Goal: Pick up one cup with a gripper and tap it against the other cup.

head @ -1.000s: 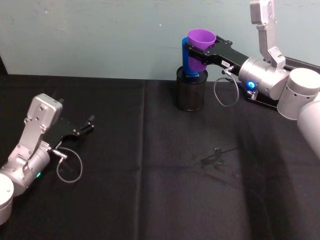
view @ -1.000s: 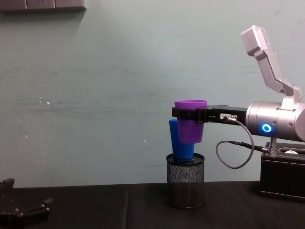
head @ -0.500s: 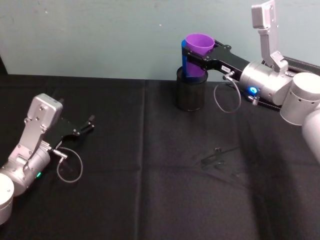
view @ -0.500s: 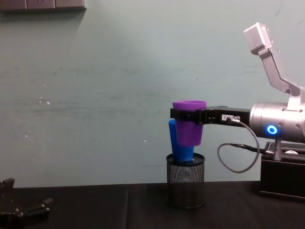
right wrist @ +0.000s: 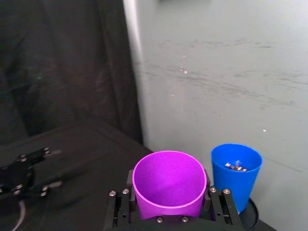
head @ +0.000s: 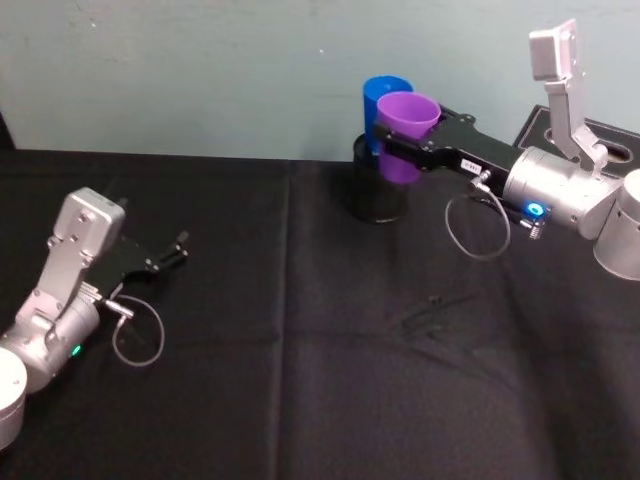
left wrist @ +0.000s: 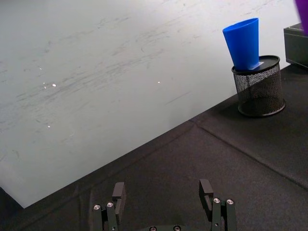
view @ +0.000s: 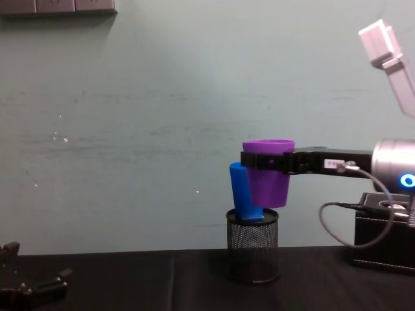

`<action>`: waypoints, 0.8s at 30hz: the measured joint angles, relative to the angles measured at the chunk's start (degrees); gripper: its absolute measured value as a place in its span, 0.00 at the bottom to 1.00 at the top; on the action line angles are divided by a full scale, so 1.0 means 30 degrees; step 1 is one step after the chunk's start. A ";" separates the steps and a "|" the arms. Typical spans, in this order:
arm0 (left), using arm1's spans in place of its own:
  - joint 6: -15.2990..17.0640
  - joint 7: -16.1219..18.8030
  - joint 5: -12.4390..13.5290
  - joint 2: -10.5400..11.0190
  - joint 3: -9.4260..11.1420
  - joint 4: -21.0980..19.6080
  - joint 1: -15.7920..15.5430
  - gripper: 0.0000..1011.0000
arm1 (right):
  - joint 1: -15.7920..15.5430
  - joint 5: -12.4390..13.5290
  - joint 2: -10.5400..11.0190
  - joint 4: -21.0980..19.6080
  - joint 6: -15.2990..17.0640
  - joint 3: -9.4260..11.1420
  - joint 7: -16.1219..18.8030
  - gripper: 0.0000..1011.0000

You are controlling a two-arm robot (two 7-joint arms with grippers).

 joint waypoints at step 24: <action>-0.0001 0.0000 0.0000 0.0000 0.0000 -0.0001 -0.0002 0.99 | -0.4584 0.2244 0.3371 -0.7068 0.1651 -0.0078 0.0819 0.73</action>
